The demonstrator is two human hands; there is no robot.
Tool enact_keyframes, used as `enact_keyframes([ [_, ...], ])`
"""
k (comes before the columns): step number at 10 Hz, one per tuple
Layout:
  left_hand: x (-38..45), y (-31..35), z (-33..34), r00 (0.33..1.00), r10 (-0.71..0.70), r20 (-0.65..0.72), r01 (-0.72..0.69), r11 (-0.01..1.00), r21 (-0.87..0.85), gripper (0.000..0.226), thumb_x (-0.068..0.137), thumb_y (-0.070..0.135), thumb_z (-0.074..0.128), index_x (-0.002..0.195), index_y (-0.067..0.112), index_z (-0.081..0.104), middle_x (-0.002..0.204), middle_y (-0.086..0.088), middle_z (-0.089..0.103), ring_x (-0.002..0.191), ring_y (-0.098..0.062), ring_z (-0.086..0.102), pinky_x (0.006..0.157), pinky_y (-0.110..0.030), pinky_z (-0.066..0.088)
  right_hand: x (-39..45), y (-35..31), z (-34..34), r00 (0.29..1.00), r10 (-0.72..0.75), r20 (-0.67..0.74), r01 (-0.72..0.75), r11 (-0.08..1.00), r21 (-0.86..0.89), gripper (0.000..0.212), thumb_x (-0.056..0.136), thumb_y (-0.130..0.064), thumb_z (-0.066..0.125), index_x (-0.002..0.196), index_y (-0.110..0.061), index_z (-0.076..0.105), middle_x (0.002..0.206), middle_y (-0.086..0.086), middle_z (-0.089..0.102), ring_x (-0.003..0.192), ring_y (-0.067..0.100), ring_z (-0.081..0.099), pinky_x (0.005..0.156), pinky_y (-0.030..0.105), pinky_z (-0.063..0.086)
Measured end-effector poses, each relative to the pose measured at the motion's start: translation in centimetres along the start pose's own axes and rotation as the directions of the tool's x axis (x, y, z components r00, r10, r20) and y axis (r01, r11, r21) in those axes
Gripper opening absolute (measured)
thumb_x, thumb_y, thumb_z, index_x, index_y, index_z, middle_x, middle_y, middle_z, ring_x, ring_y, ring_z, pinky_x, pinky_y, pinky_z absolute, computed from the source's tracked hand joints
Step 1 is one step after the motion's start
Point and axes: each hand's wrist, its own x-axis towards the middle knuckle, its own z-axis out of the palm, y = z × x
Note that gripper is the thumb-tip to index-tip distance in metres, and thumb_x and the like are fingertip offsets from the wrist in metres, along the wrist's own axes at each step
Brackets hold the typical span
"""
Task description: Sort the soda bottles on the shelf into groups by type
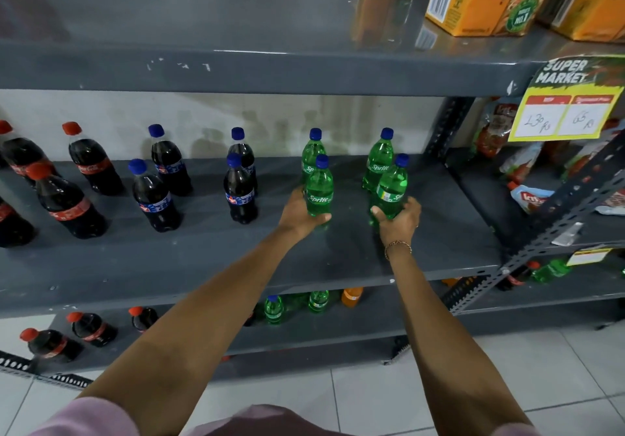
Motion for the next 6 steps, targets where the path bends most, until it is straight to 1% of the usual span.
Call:
enact_keyframes([
  [1,0.0,0.1,0.8,0.999,0.034,-0.013,-0.032,0.996,0.085,0.059,0.08,0.018,0.07,0.13,0.007,0.041,0.129,-0.013,0.053,0.118,-0.029,0.05,0.082,-0.022,0.034,0.4,0.4,-0.4,0.994,0.017,0.108,-0.016,1.0,-0.005,0.06,0.072,-0.009,0.074,0.123,-0.001,0.043,0.121,0.022,0.056,0.112,0.033,0.053,0.093,0.035,0.042],
  [2,0.3,-0.3,1.0,0.998,0.055,-0.026,-0.052,0.992,0.111,0.054,0.083,0.019,0.065,0.129,0.006,0.041,0.128,-0.014,0.054,0.118,-0.031,0.051,0.081,-0.022,0.033,0.3,0.4,-0.5,0.995,0.011,0.102,-0.011,1.0,0.0,0.056,0.074,-0.009,0.073,0.122,-0.002,0.045,0.118,0.021,0.06,0.108,0.033,0.056,0.087,0.029,0.042],
  [3,-0.1,-0.1,1.0,0.999,0.028,-0.027,-0.025,0.995,0.093,0.053,0.084,0.019,0.064,0.129,0.007,0.041,0.124,-0.013,0.057,0.115,-0.029,0.053,0.079,-0.021,0.034,-0.2,-0.2,-0.7,0.997,0.019,0.077,-0.02,1.0,0.023,0.053,0.073,-0.003,0.073,0.118,0.001,0.046,0.114,0.021,0.061,0.098,0.026,0.057,0.068,0.003,0.037],
  [4,-0.6,0.4,0.8,0.999,0.013,-0.029,-0.011,0.998,0.065,0.05,0.083,0.017,0.065,0.126,0.007,0.043,0.121,-0.011,0.059,0.107,-0.022,0.055,0.075,-0.02,0.034,-0.4,-0.5,-1.0,0.996,0.016,0.083,-0.019,0.999,0.041,0.052,0.073,0.0,0.072,0.117,0.004,0.045,0.112,0.022,0.059,0.093,0.022,0.054,0.055,-0.005,0.035],
  [5,-1.2,-0.3,0.3,1.0,0.015,-0.027,-0.013,0.999,0.049,0.057,0.082,0.016,0.067,0.131,0.005,0.041,0.129,-0.012,0.054,0.112,-0.02,0.051,0.076,-0.013,0.032,-0.6,-0.5,-1.3,0.996,-0.007,0.09,0.003,0.999,0.044,0.06,0.07,-0.006,0.076,0.12,0.001,0.044,0.117,0.02,0.059,0.106,0.028,0.057,0.076,0.012,0.04],
  [6,-1.9,-1.1,-0.6,0.998,-0.009,-0.056,0.014,0.996,0.084,0.068,0.082,0.02,0.067,0.139,0.003,0.032,0.141,-0.013,0.044,0.127,-0.025,0.043,0.09,-0.018,0.032,-1.2,-0.8,-1.3,0.998,0.001,0.065,-0.004,0.999,0.052,0.065,0.069,-0.005,0.077,0.123,0.002,0.042,0.121,0.017,0.056,0.109,0.024,0.053,0.084,0.017,0.037],
])
